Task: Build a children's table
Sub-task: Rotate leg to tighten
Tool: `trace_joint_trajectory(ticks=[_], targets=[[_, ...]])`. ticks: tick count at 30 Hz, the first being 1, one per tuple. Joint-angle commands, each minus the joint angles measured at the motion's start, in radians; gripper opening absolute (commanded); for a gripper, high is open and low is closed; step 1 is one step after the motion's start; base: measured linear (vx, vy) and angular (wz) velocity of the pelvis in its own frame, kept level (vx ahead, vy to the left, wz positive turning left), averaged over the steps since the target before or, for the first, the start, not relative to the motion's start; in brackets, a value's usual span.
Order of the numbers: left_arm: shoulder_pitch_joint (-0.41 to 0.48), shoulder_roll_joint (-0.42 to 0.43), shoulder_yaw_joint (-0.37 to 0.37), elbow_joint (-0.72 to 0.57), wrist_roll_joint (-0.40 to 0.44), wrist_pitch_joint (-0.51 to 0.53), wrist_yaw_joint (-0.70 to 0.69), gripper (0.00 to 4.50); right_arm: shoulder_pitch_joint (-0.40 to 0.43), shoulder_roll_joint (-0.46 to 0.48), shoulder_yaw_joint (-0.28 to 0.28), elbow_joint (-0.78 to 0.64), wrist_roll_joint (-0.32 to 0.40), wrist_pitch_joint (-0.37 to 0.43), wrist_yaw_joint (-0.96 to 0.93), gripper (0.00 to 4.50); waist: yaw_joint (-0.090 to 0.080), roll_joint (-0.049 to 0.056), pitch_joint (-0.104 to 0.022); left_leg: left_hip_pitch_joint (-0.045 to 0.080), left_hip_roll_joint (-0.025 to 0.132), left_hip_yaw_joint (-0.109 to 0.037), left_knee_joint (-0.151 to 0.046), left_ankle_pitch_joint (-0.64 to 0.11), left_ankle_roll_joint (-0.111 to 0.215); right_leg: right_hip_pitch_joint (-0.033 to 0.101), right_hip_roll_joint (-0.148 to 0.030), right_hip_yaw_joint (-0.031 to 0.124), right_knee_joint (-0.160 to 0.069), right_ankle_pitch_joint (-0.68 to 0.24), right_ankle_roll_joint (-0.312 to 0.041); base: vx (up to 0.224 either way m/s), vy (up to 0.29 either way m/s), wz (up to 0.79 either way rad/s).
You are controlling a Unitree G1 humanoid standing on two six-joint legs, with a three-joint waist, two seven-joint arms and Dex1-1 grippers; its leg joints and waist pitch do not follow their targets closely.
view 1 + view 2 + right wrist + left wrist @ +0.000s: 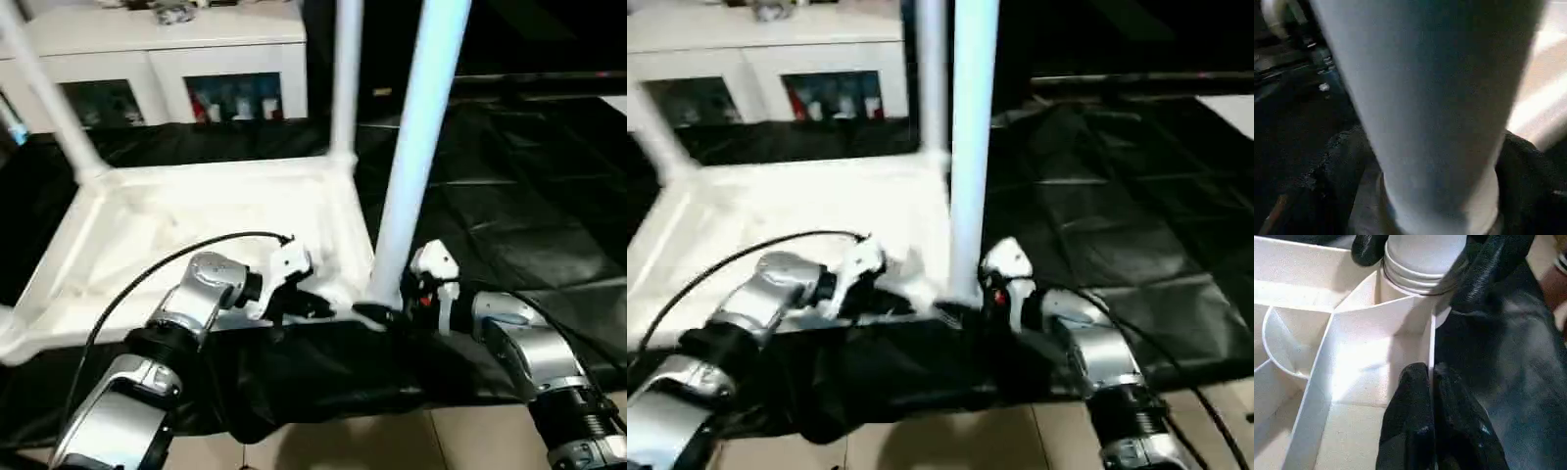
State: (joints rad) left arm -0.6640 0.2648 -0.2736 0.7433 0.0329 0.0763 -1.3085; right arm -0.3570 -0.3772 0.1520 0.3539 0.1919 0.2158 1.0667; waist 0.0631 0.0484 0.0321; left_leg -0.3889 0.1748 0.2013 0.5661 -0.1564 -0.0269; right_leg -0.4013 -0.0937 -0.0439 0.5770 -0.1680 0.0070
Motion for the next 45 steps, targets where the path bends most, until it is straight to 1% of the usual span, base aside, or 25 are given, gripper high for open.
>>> trace_joint_trajectory(ticks=[1,6,8,10,14,16,17,18,20,21,22,24,26,27,29,30,32,34,35,37,40,41,43,44,45], targets=[[0.003,0.006,-0.001,-0.032,-0.026,-0.003,-0.030,0.00,-0.007,-0.010,0.033,-0.011,0.001,0.002,0.059,3.79,0.002,-0.014,-0.055,0.023,0.057,-0.019,-0.060,-0.270,0.077,0.036,-0.050,0.027,-0.062,-0.215,-0.246,0.000,0.000,0.00],[0.009,0.018,-0.001,-0.050,-0.032,0.004,-0.046,0.00,-0.011,-0.015,0.031,-0.018,0.022,0.023,0.076,3.41,0.002,-0.017,-0.053,0.023,0.056,-0.020,-0.062,-0.283,0.061,0.038,-0.050,0.027,-0.063,-0.234,-0.246,0.000,0.000,0.00],[0.009,0.018,-0.001,-0.050,-0.033,0.005,-0.048,0.00,-0.013,-0.012,0.032,-0.018,0.027,0.029,0.083,3.12,0.002,-0.016,-0.054,0.023,0.056,-0.020,-0.062,-0.279,0.061,0.039,-0.051,0.027,-0.062,-0.233,-0.246,0.000,0.000,0.00],[0.011,0.016,-0.001,-0.053,-0.035,0.005,-0.046,0.00,-0.011,-0.005,0.033,-0.021,0.029,0.032,0.081,3.06,0.003,-0.019,-0.053,0.022,0.056,-0.020,-0.062,-0.274,0.061,0.039,-0.051,0.027,-0.062,-0.233,-0.245,0.000,0.000,0.00],[0.008,0.000,0.010,-0.046,-0.025,0.012,0.011,0.00,-0.016,0.034,0.010,0.015,0.008,0.021,-0.016,2.80,0.002,-0.020,-0.053,0.021,0.055,-0.020,-0.061,-0.273,0.058,0.038,-0.051,0.027,-0.062,-0.237,-0.244,0.000,0.000,0.00],[0.001,-0.010,0.016,-0.034,-0.018,0.013,0.045,0.00,-0.025,0.050,-0.001,0.042,-0.009,0.013,-0.073,2.77,-0.003,-0.019,-0.051,0.023,0.054,-0.022,-0.064,-0.292,0.043,0.034,-0.052,0.028,-0.065,-0.269,-0.238,0.000,0.000,0.00],[-0.010,-0.025,0.026,-0.015,-0.012,0.020,0.093,0.00,-0.038,0.071,-0.017,0.079,-0.029,0.005,-0.148,2.77,-0.010,-0.021,-0.050,0.021,0.052,-0.023,-0.065,-0.306,0.032,0.035,-0.054,0.028,-0.067,-0.296,-0.231,0.000,0.000,0.00],[-0.033,-0.056,0.041,0.022,-0.003,0.025,0.177,0.00,-0.056,0.112,-0.044,0.136,-0.056,-0.005,-0.273,2.76,-0.015,-0.021,-0.049,0.023,0.051,-0.025,-0.066,-0.323,0.017,0.033,-0.053,0.028,-0.070,-0.328,-0.221,0.000,0.000,0.00],[-0.050,-0.077,0.049,0.048,0.004,0.027,0.233,0.00,-0.067,0.139,-0.062,0.164,-0.060,-0.007,-0.340,2.75,-0.023,-0.022,-0.048,0.028,0.047,-0.027,-0.066,-0.354,-0.002,0.029,-0.053,0.028,-0.076,-0.382,-0.205,0.000,0.000,0.00],[-0.067,-0.102,0.056,0.072,0.008,0.030,0.287,0.00,-0.077,0.171,-0.079,0.188,-0.064,-0.008,-0.408,2.75,-0.025,-0.021,-0.047,0.028,0.047,-0.028,-0.067,-0.360,-0.001,0.029,-0.053,0.029,-0.080,-0.392,-0.195,0.000,0.000,0.00],[-0.072,-0.109,0.059,0.079,0.009,0.031,0.301,0.00,-0.079,0.180,-0.082,0.194,-0.066,-0.009,-0.427,2.75,-0.028,-0.020,-0.046,0.028,0.047,-0.027,-0.067,-0.367,0.000,0.024,-0.052,0.031,-0.081,-0.391,-0.194,0.000,0.000,0.00],[-0.102,-0.155,0.068,0.118,0.015,0.032,0.393,0.00,-0.094,0.237,-0.102,0.225,-0.073,-0.019,-0.532,2.75,-0.030,-0.021,-0.047,0.029,0.046,-0.027,-0.067,-0.370,-0.001,0.025,-0.050,0.031,-0.082,-0.377,-0.193,0.000,0.000,0.00],[-0.109,-0.175,0.068,0.128,0.014,0.032,0.413,0.00,-0.101,0.264,-0.105,0.237,-0.072,-0.018,-0.568,2.75,-0.029,-0.022,-0.047,0.028,0.045,-0.027,-0.067,-0.358,0.008,0.028,-0.049,0.031,-0.080,-0.350,-0.196,0.000,0.000,0.00],[-0.115,-0.194,0.071,0.136,0.011,0.031,0.435,0.00,-0.106,0.284,-0.093,0.245,-0.080,-0.024,-0.579,2.75,-0.028,-0.018,-0.049,0.026,0.046,-0.026,-0.066,-0.345,0.013,0.030,-0.050,0.032,-0.077,-0.324,-0.200,0.000,0.000,0.00],[-0.120,-0.220,0.069,0.140,0.008,0.031,0.442,0.00,-0.109,0.312,-0.066,0.250,-0.092,-0.041,-0.572,2.75,-0.028,-0.022,-0.049,0.023,0.045,-0.025,-0.065,-0.331,0.022,0.033,-0.050,0.031,-0.077,-0.304,-0.202,0.000,0.000,0.00],[-0.122,-0.228,0.068,0.141,0.008,0.031,0.446,0.00,-0.109,0.325,-0.065,0.246,-0.079,-0.037,-0.552,3.31,-0.028,-0.022,-0.050,0.024,0.045,-0.025,-0.065,-0.325,0.027,0.034,-0.050,0.030,-0.076,-0.299,-0.203,0.000,0.000,0.00],[-0.122,-0.231,0.063,0.148,0.015,0.023,0.442,0.00,-0.111,0.335,-0.071,0.242,-0.060,-0.034,-0.525,3.45,-0.027,-0.021,-0.050,0.023,0.044,-0.024,-0.063,-0.316,0.044,0.034,-0.051,0.031,-0.077,-0.300,-0.205,0.000,0.000,0.00],[-0.119,-0.227,0.060,0.146,0.016,0.020,0.433,0.00,-0.111,0.331,-0.068,0.238,-0.060,-0.036,-0.514,3.65,-0.027,-0.018,-0.050,0.022,0.046,-0.025,-0.065,-0.317,0.043,0.035,-0.051,0.030,-0.077,-0.305,-0.203,0.000,0.000,0.00],[-0.107,-0.213,0.052,0.133,0.014,0.012,0.395,0.00,-0.109,0.310,-0.053,0.227,-0.068,-0.048,-0.483,3.65,-0.027,-0.019,-0.050,0.023,0.047,-0.026,-0.065,-0.321,0.042,0.035,-0.051,0.029,-0.078,-0.310,-0.202,0.000,0.000,0.00],[-0.089,-0.189,0.041,0.112,0.008,0.005,0.341,0.00,-0.098,0.272,-0.023,0.198,-0.071,-0.055,-0.411,3.91,-0.026,-0.020,-0.052,0.022,0.046,-0.026,-0.064,-0.322,0.045,0.038,-0.050,0.028,-0.076,-0.302,-0.203,0.000,0.000,0.00],[-0.073,-0.165,0.034,0.092,0.001,-0.003,0.284,0.00,-0.081,0.229,0.006,0.159,-0.065,-0.058,-0.325,3.91,-0.022,-0.020,-0.053,0.021,0.048,-0.023,-0.061,-0.294,0.063,0.040,-0.051,0.030,-0.071,-0.249,-0.218,0.000,0.000,0.00],[-0.063,-0.148,0.028,0.075,-0.005,-0.008,0.241,0.00,-0.071,0.203,0.016,0.133,-0.053,-0.053,-0.274,3.91,-0.023,-0.025,-0.053,0.018,0.047,-0.021,-0.060,-0.282,0.070,0.042,-0.050,0.029,-0.071,-0.240,-0.222,0.000,0.000,0.00],[-0.039,-0.101,0.007,0.036,-0.008,-0.013,0.151,0.00,-0.051,0.143,0.033,0.087,-0.040,-0.054,-0.179,3.91,-0.014,-0.023,-0.052,0.016,0.051,-0.021,-0.059,-0.259,0.086,0.046,-0.051,0.027,-0.066,-0.230,-0.228,0.000,0.000,0.00],[-0.036,-0.092,0.002,0.032,-0.005,-0.015,0.140,0.00,-0.049,0.133,0.036,0.081,-0.041,-0.056,-0.166,3.91,-0.014,-0.023,-0.052,0.016,0.051,-0.021,-0.059,-0.259,0.086,0.046,-0.051,0.027,-0.066,-0.230,-0.228,0.000,0.000,0.00],[-0.029,-0.066,-0.009,0.025,0.005,-0.022,0.110,0.00,-0.041,0.106,0.038,0.063,-0.031,-0.049,-0.119,3.91,-0.012,-0.019,-0.052,0.019,0.054,-0.020,-0.058,-0.264,0.088,0.042,-0.050,0.025,-0.067,-0.237,-0.232,0.000,0.000,0.00]])
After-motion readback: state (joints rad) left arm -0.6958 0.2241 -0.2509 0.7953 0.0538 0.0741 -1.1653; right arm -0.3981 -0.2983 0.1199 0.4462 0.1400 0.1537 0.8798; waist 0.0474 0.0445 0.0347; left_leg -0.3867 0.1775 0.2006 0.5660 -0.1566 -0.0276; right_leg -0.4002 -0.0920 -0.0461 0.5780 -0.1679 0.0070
